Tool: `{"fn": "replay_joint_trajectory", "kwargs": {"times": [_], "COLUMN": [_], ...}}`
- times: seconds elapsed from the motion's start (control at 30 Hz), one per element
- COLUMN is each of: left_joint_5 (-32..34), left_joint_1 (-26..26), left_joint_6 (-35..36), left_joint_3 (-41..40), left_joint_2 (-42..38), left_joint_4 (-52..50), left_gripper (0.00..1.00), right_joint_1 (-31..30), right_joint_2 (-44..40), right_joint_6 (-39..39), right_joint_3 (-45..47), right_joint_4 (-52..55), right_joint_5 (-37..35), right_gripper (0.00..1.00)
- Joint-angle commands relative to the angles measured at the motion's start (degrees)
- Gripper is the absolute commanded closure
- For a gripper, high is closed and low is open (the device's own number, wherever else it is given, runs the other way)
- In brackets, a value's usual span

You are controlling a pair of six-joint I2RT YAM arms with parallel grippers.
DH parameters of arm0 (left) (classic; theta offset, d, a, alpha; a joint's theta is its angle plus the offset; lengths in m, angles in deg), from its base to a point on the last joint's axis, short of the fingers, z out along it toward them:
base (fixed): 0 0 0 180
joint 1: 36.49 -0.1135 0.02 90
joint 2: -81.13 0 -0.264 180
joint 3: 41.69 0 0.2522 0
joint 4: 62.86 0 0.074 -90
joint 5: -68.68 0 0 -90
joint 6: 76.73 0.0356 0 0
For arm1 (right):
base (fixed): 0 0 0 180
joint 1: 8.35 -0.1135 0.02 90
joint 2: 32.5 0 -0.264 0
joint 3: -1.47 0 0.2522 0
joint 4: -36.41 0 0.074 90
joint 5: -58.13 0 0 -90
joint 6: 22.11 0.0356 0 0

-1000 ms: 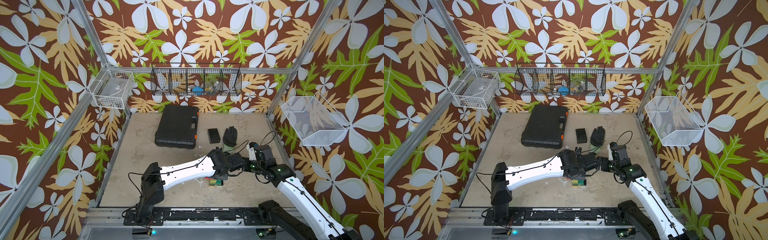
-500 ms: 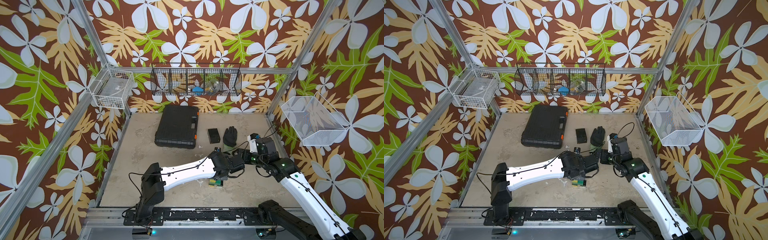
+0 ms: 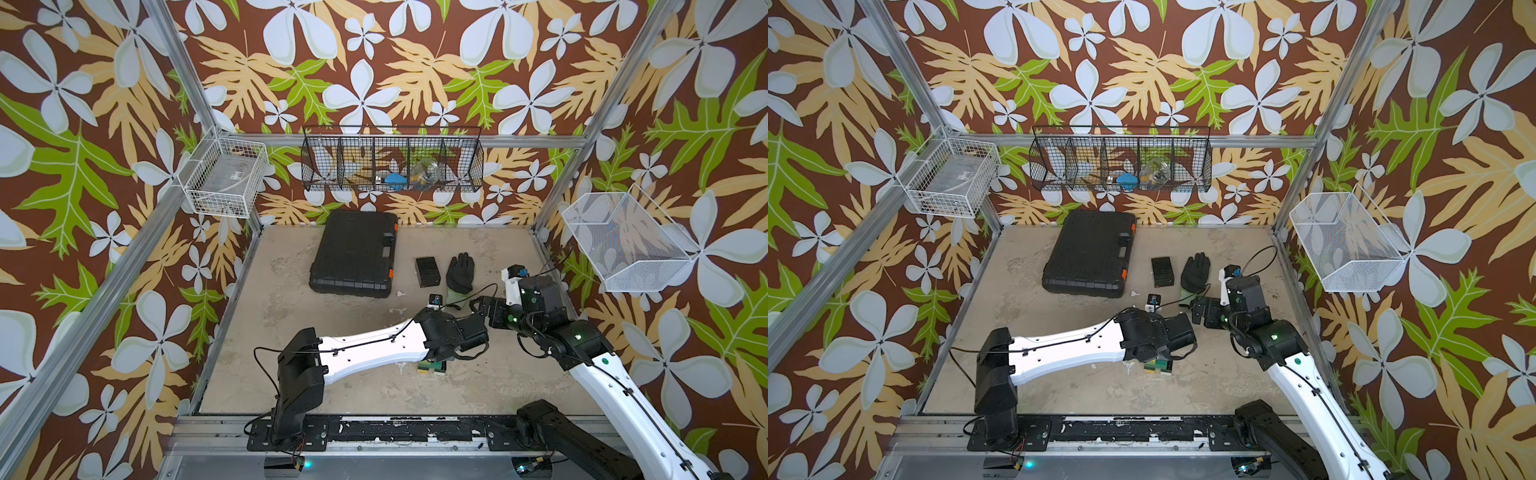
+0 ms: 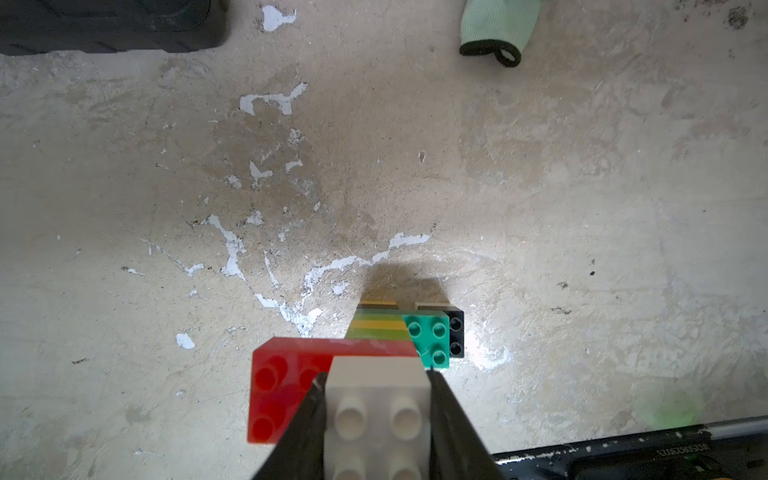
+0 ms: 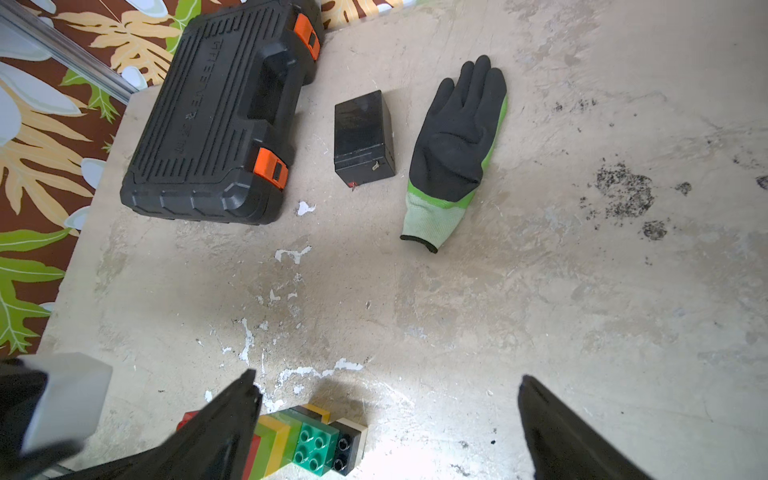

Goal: Assemble a giraffe with lego
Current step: Assemble the lego brick with the lego brick.

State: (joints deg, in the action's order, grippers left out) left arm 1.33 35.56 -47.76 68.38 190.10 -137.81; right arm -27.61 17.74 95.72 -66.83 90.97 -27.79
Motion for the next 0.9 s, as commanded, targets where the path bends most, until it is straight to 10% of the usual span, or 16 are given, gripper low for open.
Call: {"fn": "replay_joint_trajectory", "kwargs": {"times": [0.0,0.87], "left_joint_5": [-12.73,-17.12], "left_joint_1": [-0.07,3.23], "left_joint_6": [0.68,2.23], "left_joint_3": [-2.47,-9.54], "left_joint_2": [2.03,0.98], "left_joint_4": [-0.47,-0.78], "left_gripper": [0.91,0.92], "right_joint_1": [-0.08,2.64], "right_joint_2": [-0.61,-5.60], "right_joint_6": [-1.04,-0.51], "right_joint_3": [-0.31,-0.65], "right_joint_4": [0.60,1.04], "right_joint_5": [-1.52,-2.06], "right_gripper": [0.01,0.02]}}
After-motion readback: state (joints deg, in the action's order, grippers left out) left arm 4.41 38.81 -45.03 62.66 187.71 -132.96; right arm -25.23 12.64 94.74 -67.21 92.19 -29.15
